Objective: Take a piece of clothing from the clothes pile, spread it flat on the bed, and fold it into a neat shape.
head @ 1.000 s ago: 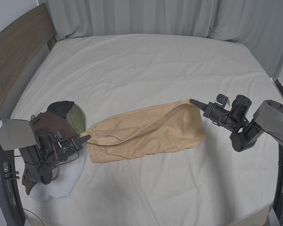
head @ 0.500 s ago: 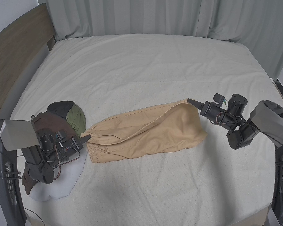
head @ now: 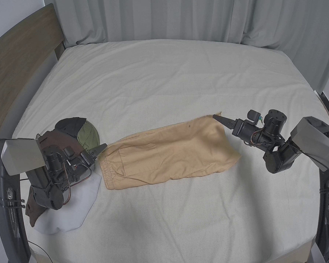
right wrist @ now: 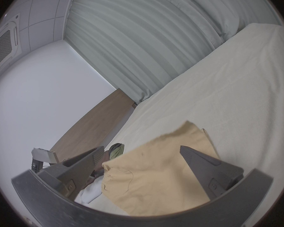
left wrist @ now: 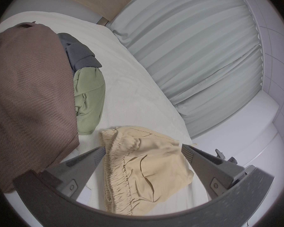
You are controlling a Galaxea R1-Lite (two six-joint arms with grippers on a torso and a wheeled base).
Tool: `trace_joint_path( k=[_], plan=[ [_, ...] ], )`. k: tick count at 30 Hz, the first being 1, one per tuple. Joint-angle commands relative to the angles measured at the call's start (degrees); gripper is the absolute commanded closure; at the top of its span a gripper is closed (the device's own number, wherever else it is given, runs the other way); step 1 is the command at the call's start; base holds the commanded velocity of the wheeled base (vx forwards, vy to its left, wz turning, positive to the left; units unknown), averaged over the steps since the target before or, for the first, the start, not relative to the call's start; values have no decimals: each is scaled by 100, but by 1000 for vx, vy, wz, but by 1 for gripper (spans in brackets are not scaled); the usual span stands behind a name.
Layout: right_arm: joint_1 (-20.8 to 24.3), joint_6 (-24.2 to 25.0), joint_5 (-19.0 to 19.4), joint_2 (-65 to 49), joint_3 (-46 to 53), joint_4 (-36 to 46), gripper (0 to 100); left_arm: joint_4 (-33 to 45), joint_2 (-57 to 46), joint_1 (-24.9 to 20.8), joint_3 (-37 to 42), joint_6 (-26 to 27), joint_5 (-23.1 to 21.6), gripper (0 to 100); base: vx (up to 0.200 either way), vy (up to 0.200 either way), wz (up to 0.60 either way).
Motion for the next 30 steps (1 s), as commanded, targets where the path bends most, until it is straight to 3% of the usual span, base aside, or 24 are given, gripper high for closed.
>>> trace_joint_path(
  k=[1,11,30],
  plan=[
    [9,-96,3,-31,133,-4,0,1,50,4,-46,2,-5,0,0,0,0],
    [53,-272,3,-163,722,-118,0,-8,-249,13,42,-25,-5,0,0,0,0],
    [238,-334,3,-93,2638,-1445,0,-8,-1304,-128,455,-121,-120,0,0,0,0]
  ],
)
